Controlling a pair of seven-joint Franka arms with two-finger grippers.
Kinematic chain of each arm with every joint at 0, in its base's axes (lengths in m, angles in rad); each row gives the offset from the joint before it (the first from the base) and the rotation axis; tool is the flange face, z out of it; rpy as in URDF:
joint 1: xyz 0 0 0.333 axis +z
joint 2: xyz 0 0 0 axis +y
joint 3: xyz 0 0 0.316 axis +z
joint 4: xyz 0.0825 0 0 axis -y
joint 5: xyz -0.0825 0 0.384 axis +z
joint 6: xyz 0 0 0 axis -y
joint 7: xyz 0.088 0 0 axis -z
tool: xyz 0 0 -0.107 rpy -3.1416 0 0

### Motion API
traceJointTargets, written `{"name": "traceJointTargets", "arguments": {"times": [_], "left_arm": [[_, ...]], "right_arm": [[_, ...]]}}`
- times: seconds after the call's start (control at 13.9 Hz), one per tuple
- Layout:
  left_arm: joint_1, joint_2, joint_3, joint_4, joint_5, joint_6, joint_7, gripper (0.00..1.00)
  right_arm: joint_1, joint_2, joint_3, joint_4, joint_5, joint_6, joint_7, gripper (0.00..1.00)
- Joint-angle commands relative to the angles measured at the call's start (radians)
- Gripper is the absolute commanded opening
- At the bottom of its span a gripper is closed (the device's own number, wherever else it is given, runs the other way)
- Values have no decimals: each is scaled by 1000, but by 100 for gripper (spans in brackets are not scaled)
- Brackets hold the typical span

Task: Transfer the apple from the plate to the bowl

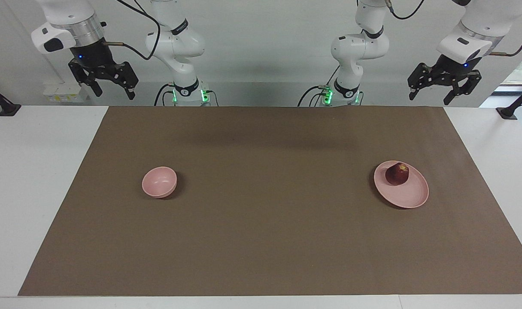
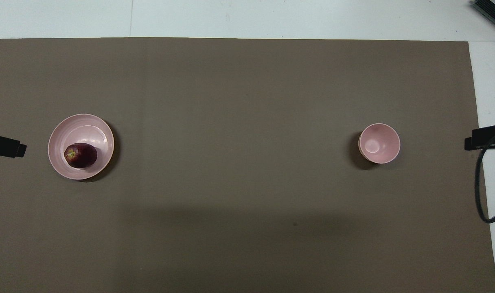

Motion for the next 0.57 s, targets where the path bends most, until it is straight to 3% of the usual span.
{"name": "traceJointTargets", "arguments": {"times": [0.0, 0.5], "left_arm": [[2, -4, 3, 5, -9, -3, -6, 100], [5, -6, 3, -2, -9, 17, -9, 100]], "right_arm": [[-7, -9, 3, -12, 13, 10, -18, 100], [-5, -12, 6, -14, 14, -5, -19, 100]]}}
